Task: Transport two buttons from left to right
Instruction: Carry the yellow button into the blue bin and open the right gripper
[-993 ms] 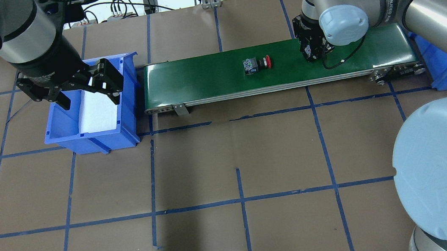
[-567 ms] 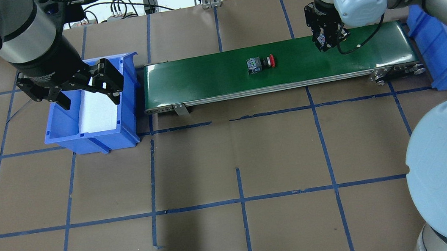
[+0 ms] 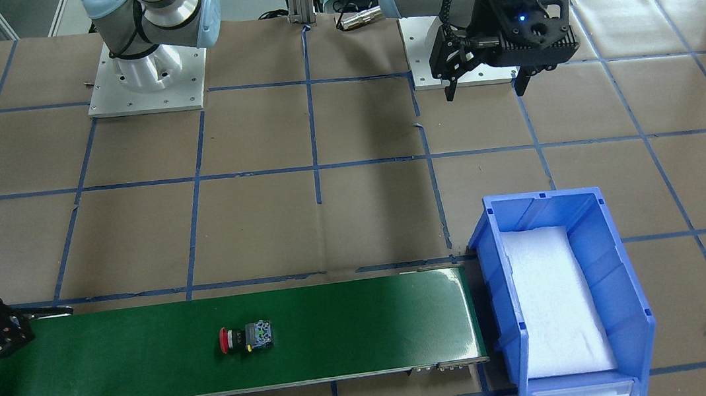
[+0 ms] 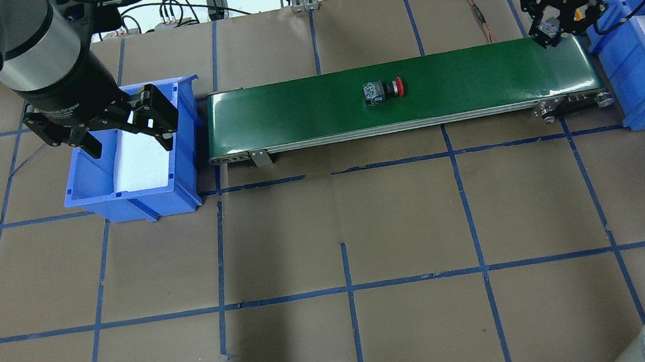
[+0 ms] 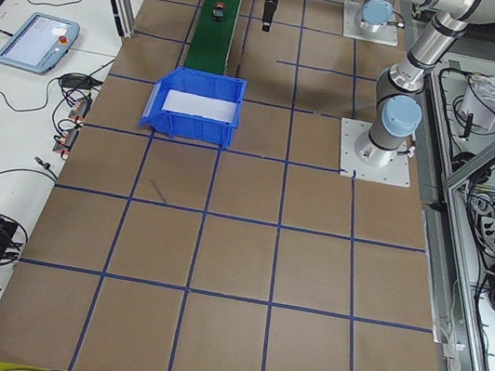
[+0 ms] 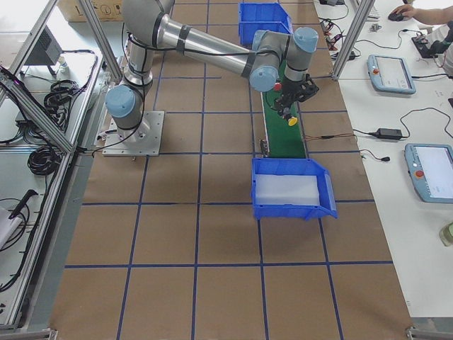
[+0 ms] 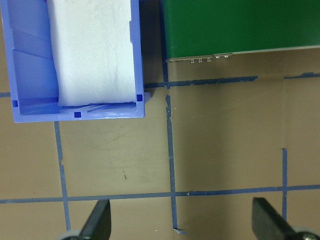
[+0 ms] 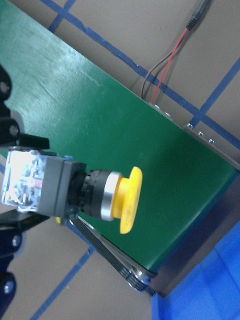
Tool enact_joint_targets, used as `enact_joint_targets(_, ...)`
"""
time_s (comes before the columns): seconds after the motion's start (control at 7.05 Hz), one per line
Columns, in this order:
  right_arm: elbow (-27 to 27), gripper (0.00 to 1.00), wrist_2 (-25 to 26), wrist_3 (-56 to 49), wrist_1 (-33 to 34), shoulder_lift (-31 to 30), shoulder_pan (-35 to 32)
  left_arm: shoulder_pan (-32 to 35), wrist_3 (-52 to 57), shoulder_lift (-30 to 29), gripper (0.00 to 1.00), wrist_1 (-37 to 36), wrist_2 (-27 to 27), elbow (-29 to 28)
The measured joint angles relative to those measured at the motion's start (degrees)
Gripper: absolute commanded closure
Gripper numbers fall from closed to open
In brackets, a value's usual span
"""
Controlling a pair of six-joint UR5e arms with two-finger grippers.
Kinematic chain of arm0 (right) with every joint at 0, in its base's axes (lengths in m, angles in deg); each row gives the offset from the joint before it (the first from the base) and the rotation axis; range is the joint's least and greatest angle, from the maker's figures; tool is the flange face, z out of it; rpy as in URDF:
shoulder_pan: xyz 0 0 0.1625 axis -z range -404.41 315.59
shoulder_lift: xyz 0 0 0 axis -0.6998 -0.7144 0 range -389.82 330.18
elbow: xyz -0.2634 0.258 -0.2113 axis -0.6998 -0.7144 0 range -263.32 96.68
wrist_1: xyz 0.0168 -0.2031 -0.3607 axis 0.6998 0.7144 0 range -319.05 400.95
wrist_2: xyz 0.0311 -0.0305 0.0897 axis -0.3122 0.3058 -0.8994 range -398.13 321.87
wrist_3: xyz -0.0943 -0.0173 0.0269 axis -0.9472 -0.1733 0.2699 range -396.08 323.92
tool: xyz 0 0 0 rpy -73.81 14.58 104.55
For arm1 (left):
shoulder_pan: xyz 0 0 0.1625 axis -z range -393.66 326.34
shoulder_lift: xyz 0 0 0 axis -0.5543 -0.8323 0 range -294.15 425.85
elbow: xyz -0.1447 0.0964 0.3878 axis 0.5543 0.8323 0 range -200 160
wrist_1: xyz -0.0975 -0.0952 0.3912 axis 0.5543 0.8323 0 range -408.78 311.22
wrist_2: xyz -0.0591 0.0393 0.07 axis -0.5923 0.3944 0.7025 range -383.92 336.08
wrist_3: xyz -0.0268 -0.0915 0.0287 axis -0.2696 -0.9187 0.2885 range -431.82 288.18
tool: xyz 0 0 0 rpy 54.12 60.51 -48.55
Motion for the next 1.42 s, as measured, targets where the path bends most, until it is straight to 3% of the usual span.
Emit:
enact_joint_targets(0.57,-2.16,0.73,0.81,-29.62,-0.91,-0.22,12.97,-0.06,-0.03,0.0,0.0,-0.03,0.0,0.0)
enact_joint_targets(0.99,-2.47,0.71,0.7,-44.75,8.08,4.9,17.78,-0.09,0.0,-0.01,0.0,0.0,0.0,0.0)
enact_joint_targets(1.28,-2.53,0.54,0.67,-50.35,9.49,7.36,19.29,-0.09,0.0,-0.01,0.0,0.0,0.0,0.0)
enact_joint_targets(1.42,-2.54,0.22,0.63,-52.55,9.97,8.15,19.57,-0.09,0.0,0.0,0.0,0.0,0.0,0.0)
